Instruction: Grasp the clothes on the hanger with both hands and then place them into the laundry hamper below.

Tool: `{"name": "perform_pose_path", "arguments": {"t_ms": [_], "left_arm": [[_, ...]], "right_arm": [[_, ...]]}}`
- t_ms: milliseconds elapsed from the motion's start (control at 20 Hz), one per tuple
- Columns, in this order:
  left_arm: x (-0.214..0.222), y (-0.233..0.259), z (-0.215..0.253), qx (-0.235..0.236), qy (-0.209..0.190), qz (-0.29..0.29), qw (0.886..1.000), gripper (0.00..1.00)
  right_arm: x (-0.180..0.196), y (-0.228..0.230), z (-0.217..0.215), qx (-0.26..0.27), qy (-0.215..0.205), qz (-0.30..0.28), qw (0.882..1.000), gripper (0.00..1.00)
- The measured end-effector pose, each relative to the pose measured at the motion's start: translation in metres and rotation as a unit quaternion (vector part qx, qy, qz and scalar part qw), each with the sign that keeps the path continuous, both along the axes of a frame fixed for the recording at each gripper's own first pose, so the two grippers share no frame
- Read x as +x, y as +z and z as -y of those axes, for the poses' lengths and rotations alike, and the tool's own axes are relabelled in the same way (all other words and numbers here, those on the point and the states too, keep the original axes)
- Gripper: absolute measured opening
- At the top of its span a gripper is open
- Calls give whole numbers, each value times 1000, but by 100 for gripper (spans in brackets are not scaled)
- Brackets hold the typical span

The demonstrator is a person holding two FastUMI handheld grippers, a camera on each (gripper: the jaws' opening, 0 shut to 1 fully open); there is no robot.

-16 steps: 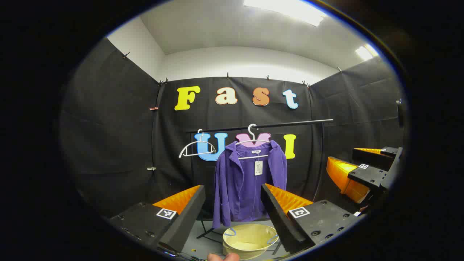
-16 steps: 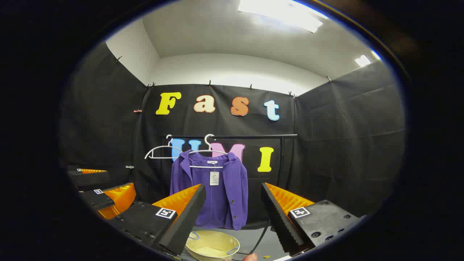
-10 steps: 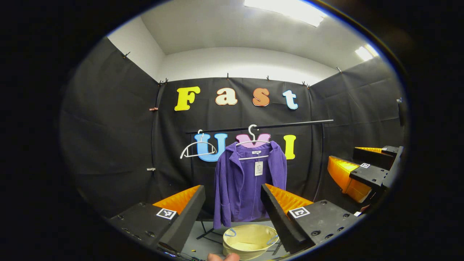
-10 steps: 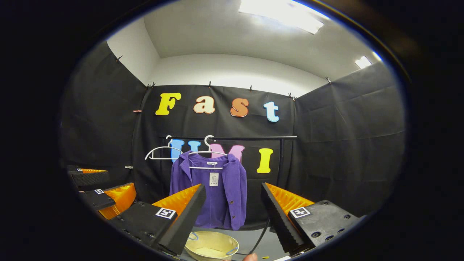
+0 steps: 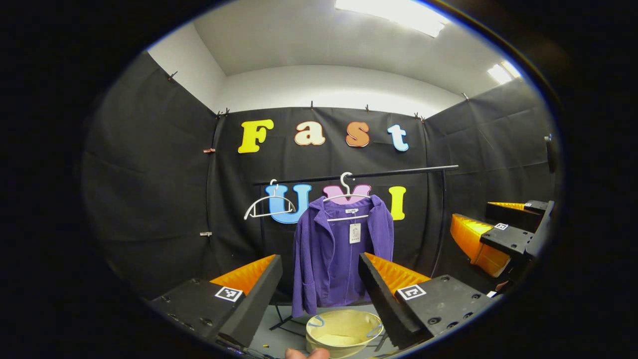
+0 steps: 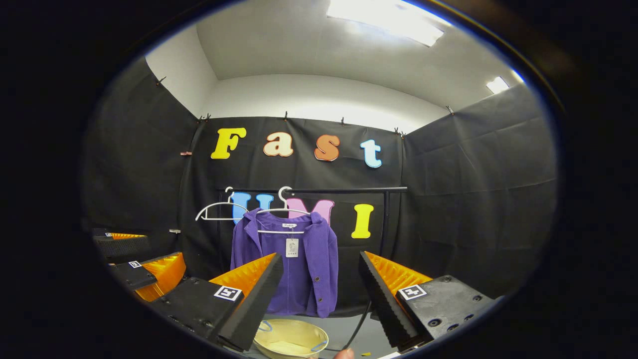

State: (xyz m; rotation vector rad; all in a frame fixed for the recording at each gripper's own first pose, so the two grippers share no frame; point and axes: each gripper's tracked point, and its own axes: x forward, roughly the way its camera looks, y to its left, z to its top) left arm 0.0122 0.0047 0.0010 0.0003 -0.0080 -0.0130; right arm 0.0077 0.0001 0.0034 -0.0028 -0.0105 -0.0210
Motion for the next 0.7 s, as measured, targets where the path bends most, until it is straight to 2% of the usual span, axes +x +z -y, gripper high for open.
{"name": "perform_pose_path", "arguments": {"t_ms": [300, 500, 700], "left_arm": [[30, 6, 2, -6, -1, 3, 1000, 97], [81, 4, 15, -6, 0, 4, 1000, 97], [148, -6, 23, 8, 14, -2, 1000, 96]], "right_arm": [[26, -2, -1, 2, 5, -1, 1000, 98], [76, -10, 3, 1, 11, 2, 1000, 98], [140, -28, 11, 9, 18, 0, 1000, 98]]}}
